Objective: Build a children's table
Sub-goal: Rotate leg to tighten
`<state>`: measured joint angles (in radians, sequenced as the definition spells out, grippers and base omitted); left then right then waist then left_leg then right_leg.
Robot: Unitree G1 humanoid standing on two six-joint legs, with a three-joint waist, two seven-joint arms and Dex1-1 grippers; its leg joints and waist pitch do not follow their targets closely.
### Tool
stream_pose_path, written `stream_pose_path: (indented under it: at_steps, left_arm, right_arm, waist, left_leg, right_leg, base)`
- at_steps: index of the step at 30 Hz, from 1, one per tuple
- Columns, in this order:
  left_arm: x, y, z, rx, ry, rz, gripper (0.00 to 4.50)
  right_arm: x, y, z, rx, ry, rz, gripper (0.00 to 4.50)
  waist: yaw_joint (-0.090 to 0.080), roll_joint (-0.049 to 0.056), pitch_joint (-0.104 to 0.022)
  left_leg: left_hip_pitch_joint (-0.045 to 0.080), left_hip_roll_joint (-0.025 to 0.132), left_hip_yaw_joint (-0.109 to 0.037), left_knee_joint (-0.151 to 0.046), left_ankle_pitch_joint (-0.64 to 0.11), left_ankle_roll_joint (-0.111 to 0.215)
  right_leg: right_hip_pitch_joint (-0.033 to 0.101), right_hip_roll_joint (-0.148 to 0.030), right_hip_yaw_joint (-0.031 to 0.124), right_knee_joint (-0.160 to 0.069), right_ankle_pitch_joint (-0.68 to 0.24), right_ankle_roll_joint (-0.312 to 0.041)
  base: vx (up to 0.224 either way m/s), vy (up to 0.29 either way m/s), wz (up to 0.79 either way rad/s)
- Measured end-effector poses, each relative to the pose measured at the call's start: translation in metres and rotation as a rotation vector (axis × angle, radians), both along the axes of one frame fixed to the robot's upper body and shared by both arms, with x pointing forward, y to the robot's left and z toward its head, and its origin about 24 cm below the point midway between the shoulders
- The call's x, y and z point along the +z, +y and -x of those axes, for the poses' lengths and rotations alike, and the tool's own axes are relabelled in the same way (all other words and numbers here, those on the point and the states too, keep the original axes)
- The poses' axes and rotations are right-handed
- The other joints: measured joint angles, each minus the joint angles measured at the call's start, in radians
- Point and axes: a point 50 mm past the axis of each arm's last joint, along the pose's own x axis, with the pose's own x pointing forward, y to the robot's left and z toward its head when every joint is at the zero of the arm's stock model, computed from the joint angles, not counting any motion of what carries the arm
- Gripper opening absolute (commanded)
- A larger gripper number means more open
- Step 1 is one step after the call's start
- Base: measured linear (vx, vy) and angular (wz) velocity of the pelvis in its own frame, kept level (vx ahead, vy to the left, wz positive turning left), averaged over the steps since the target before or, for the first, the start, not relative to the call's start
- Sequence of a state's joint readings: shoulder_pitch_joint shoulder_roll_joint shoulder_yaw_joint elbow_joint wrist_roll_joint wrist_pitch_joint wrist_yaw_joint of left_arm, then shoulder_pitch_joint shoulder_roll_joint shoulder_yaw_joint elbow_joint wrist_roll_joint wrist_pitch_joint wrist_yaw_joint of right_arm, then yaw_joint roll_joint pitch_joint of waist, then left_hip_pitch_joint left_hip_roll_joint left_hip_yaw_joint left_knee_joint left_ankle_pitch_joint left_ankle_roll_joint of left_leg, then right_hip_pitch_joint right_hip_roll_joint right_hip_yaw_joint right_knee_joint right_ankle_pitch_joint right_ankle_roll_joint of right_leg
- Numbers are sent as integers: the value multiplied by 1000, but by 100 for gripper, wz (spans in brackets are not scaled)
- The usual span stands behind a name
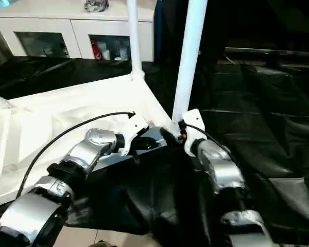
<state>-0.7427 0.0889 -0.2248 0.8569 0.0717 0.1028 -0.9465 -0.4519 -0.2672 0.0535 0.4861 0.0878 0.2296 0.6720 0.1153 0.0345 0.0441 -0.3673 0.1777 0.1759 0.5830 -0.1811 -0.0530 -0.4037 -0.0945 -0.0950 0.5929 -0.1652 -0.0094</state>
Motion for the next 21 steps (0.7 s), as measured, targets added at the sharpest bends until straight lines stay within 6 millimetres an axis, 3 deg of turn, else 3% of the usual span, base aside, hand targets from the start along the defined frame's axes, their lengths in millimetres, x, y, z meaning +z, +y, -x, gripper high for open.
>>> stream_pose_path:
  at_steps: [6,11,15,21]
  left_arm:
    - [-1,19,13,-146,39,10,0]
    - [1,25,18,-209,49,13,0]
    - [1,34,27,-274,75,13,0]
    - [2,36,29,-289,84,12,0]
  right_arm:
    - [4,-7,21,263,45,3,376]
    - [9,-12,27,361,84,-13,376]
    - [10,-12,34,447,123,-39,333]
    - [10,-11,35,477,142,-39,281]
  waist:
    - [10,1,0]
    - [18,0,1]
    - [31,0,1]
    - [31,-1,1]
  left_leg:
    - [0,1,0,-1,0,0]
    - [0,1,0,2,0,0]
    - [0,2,0,1,0,0]
    - [-1,1,0,3,0,0]
  right_leg:
    - [0,0,0,0,-3,4]
    - [-1,0,0,0,-3,3]
    - [-2,0,-1,1,-3,2]
    - [-1,0,0,1,-3,3]
  base:
    - [0,0,0]
    - [0,0,0]
    - [0,0,0]
    - [0,0,0]
